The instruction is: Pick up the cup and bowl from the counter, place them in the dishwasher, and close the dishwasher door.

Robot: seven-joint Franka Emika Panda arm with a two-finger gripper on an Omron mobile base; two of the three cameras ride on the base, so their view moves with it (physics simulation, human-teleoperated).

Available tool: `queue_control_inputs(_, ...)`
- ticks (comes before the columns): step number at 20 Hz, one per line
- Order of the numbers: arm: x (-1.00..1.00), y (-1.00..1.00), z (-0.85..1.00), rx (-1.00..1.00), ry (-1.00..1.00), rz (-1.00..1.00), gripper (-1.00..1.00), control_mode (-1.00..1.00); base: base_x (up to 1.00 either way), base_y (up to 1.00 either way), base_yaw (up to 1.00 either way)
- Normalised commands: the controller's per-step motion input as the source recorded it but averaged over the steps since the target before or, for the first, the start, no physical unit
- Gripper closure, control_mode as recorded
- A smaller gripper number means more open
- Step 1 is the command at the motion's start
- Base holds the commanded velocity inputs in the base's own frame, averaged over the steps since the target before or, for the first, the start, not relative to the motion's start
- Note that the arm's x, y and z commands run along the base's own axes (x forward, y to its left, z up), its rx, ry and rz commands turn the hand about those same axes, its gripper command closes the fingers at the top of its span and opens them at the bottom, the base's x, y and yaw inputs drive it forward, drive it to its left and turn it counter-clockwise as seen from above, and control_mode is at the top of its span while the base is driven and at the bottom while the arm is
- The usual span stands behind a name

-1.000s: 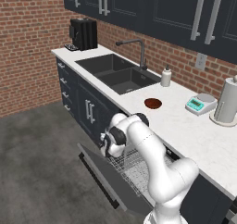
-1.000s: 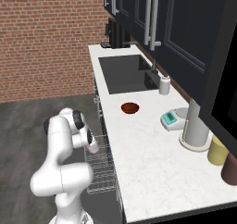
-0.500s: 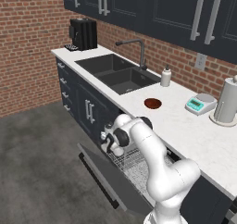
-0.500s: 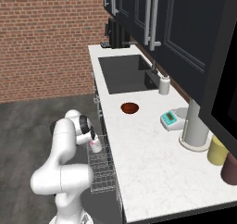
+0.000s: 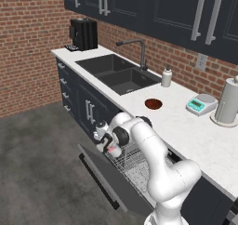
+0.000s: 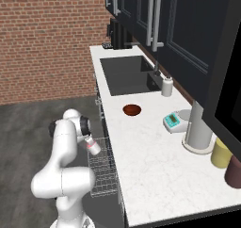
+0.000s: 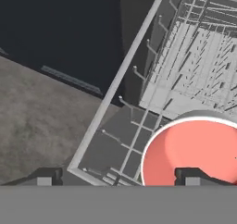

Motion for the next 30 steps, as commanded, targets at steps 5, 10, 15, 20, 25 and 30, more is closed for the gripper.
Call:
queue_control_inputs(5, -0.31, 0.00, 0.08, 0.00, -0.17, 0.00, -1.00, -1.00, 0.00, 0.00, 0.00)
queue_control_inputs(10, -0.63, 0.01, 0.65, 0.00, -0.33, 0.00, -1.00, -1.00, 0.00, 0.00, 0.00)
queue_control_inputs(15, -0.53, 0.16, 0.97, 0.00, -0.18, 0.00, -1.00, -1.00, 0.00, 0.00, 0.00)
queue_control_inputs(20, -0.46, 0.46, 1.00, 0.00, -0.01, 0.06, -1.00, -1.00, 0.00, 0.00, 0.00)
queue_control_inputs(25, -0.23, 0.53, 1.00, 0.00, -0.06, 0.10, -1.00, -1.00, 0.00, 0.00, 0.00)
queue_control_inputs(30, -0.03, 0.29, 1.00, -0.02, -0.19, 0.05, -1.00, -1.00, 0.00, 0.00, 0.00)
